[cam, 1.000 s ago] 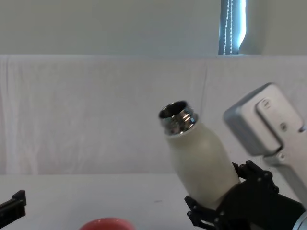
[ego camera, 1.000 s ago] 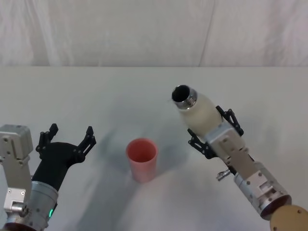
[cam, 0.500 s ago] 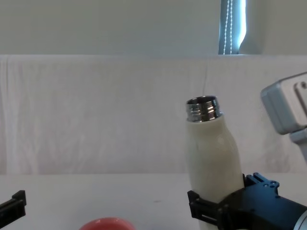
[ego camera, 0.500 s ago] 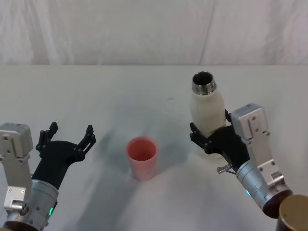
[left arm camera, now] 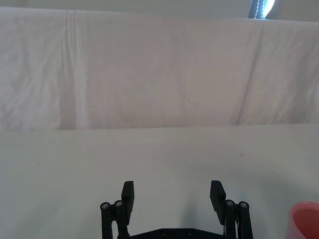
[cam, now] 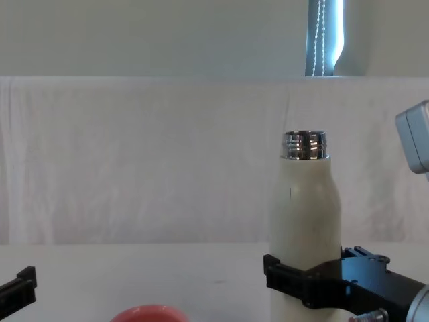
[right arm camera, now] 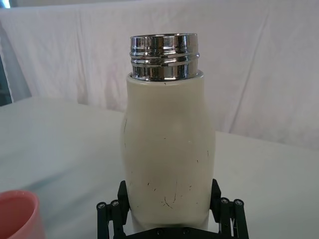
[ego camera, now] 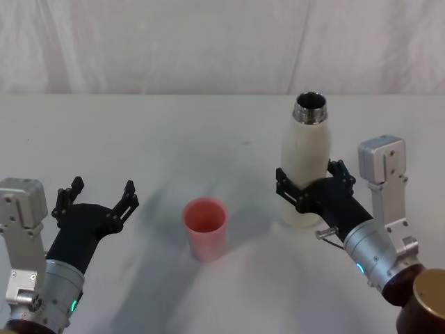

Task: Grasp the thermos with one hand and pour water into the cup lid.

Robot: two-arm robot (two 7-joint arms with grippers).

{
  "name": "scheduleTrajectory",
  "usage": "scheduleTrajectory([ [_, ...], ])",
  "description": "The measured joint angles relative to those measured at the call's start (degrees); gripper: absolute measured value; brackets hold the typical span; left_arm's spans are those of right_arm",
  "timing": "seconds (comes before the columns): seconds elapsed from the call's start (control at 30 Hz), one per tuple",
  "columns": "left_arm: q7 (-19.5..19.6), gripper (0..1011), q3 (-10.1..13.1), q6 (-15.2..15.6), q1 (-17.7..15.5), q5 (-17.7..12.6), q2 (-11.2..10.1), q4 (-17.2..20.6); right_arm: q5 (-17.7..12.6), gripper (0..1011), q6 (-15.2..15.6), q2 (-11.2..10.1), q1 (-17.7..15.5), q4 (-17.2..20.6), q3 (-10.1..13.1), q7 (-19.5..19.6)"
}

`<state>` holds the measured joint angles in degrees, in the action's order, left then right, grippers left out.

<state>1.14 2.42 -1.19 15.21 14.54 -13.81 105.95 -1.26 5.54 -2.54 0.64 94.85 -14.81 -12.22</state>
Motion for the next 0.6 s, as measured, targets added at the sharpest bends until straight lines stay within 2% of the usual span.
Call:
scheduleTrajectory([
  [0.3,0.00,1001,0.00,0.00,0.00,0.00,0.00,0.00,-2.48,953,-0.07,0.22,3.03,-3.41,-0.53,-0.04],
  [0.6,0.00,1001,0.00,0.00,0.00,0.00,0.00,0.00,-3.54,953,-1.23,0.52,5.83,-6.83,-1.89,0.53],
])
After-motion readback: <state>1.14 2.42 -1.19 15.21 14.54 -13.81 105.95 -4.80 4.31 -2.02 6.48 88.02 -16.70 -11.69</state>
